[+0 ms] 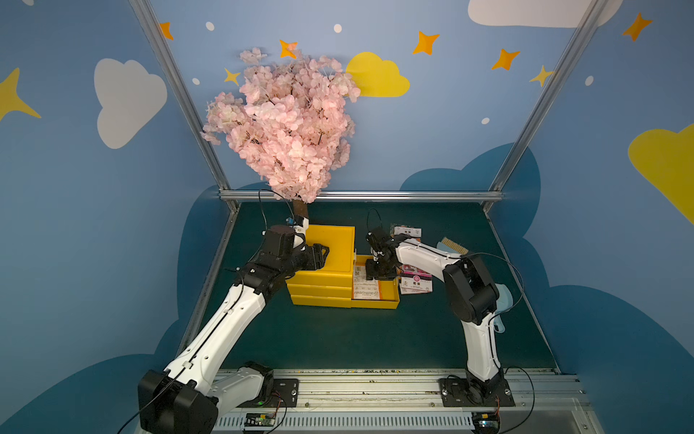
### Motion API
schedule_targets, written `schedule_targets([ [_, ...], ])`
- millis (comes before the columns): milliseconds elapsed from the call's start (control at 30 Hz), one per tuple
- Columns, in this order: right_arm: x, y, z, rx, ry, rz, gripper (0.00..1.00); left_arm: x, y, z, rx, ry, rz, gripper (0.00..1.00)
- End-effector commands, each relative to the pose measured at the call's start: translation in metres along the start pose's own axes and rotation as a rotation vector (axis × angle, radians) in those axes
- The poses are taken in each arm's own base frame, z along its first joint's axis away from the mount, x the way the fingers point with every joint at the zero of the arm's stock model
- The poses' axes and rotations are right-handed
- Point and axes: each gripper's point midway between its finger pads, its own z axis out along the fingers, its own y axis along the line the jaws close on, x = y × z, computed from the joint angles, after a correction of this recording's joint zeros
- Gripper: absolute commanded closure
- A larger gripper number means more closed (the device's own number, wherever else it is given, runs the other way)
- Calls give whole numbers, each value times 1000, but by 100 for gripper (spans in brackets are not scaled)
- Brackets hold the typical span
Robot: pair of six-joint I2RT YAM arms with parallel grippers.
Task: Take the seed bags out of the drawer
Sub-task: Adjust the seed packet in the drawer.
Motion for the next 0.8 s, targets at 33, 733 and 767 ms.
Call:
schedule_targets([
  [33, 6, 29, 10, -129, 36, 28, 46, 104, 36, 12, -114, 376, -116, 33],
  [733, 9, 8, -18, -77, -11, 12, 48, 104, 36, 12, -112, 376, -116, 33],
  [767, 10, 7, -17, -69, -12, 9, 49, 104, 35, 12, -112, 376, -115, 33],
])
